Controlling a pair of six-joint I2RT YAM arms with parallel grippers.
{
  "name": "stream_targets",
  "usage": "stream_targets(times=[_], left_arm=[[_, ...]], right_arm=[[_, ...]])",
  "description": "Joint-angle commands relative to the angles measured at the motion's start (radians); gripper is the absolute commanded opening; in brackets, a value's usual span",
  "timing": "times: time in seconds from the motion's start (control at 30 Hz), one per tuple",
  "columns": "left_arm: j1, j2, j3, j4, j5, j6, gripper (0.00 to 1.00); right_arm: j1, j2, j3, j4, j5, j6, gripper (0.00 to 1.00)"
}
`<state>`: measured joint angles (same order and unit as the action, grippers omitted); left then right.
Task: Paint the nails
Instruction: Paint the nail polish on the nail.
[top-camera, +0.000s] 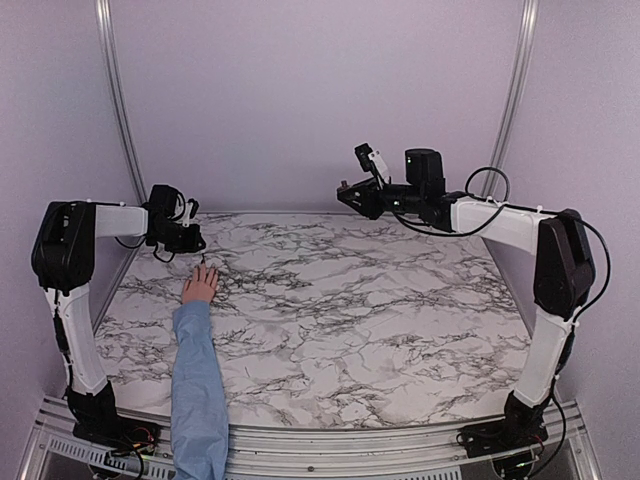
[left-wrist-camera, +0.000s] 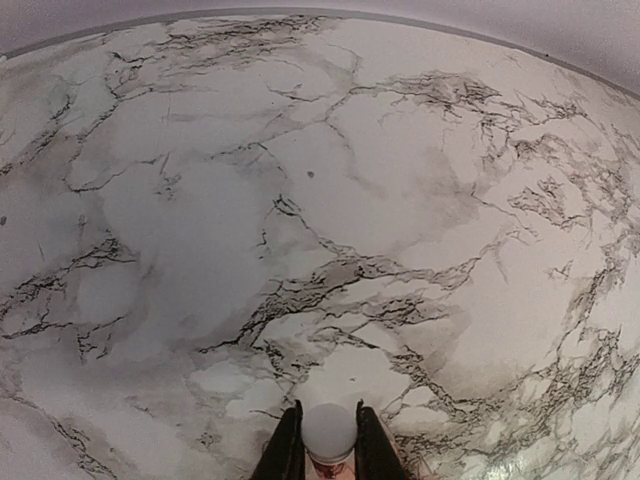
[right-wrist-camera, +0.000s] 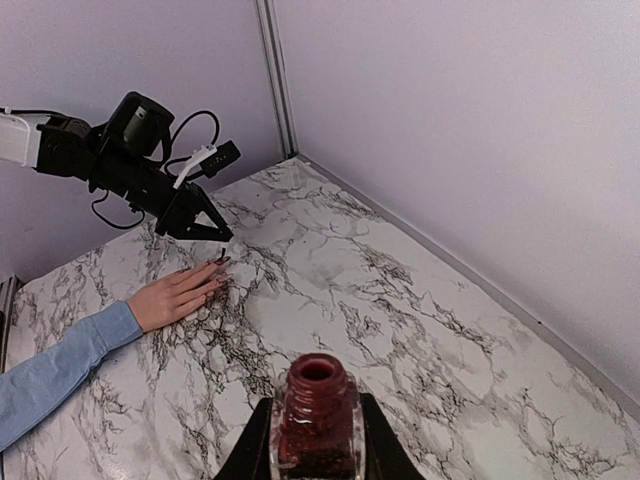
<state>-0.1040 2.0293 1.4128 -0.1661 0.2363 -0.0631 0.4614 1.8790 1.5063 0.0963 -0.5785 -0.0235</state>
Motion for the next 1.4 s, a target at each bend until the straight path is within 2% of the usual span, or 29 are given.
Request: stream_targets(times=[0.0,0.53,1.07,1.37], left_arm=[[-0.005,0.015,0.020,0.023,0.018,-0.004,0.00],[-0.006,0.011,0.010,0.025,0.022,-0.003,0.00],[-0.005,-0.001,-0.008,0.014,-0.049,0.014,0.00],[-0.005,-0.016,-0.020,0.014,-0.031,0.022,0.00]], right_arm=[[-0.007,-0.036,0.017,0.006,-0.003,-0.005,0.00],[-0.008,-0.036,0.017,0.005,-0.001,-0.004,0.00],[-0.007,-0.038,0.014,0.004,-0.001,-0.008,0.00],[-0.007,-0.038,0.014,0.004,-0.001,-0.008,0.00]])
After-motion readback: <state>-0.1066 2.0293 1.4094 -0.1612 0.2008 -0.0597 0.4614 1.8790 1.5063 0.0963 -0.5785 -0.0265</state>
